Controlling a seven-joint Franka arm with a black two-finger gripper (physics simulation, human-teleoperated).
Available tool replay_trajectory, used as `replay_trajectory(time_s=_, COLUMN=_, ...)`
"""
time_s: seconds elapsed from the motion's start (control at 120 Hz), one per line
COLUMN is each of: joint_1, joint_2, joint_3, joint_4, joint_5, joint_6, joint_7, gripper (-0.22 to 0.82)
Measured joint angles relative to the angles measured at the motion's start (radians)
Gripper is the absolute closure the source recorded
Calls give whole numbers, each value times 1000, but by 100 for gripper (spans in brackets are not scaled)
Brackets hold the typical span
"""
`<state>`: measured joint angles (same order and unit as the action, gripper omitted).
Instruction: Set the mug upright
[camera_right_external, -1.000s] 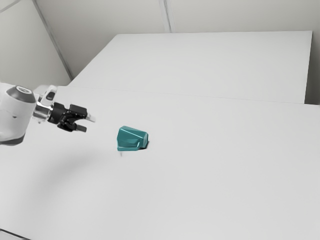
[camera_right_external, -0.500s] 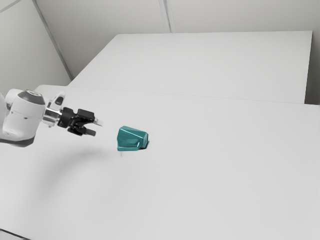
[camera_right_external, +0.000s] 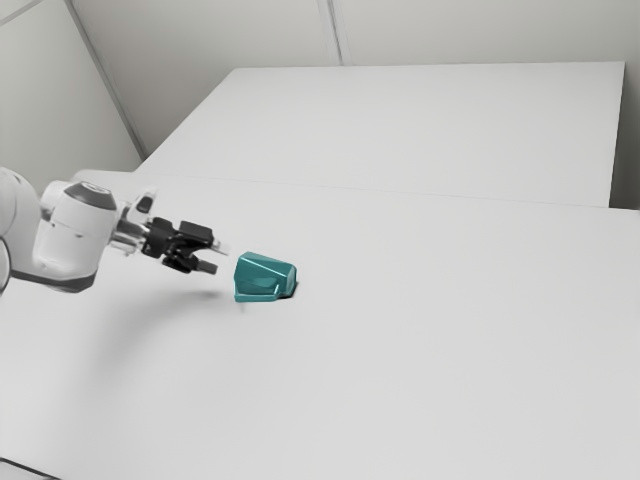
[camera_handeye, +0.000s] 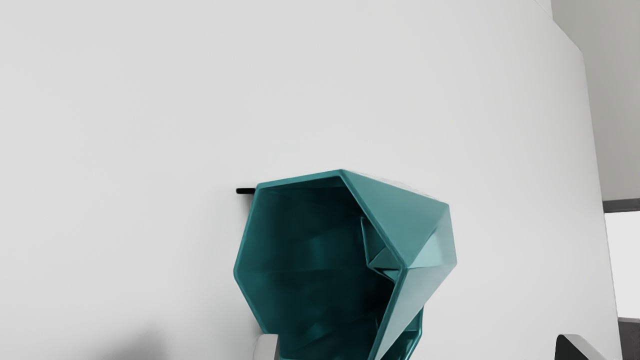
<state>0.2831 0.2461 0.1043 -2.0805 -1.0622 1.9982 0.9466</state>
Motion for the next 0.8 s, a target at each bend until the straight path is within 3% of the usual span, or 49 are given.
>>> replay_trajectory(time_s=0.575, joint_1=-1, joint_2=69, joint_3=-74, joint_4=26, joint_5=-81, joint_6=5, joint_7=20, gripper=0)
replay_trajectory(time_s=0.8, joint_1=-1, joint_2=74, joint_3=-78, joint_4=25, joint_5=-106, joint_6=6, joint_7=28, gripper=15)
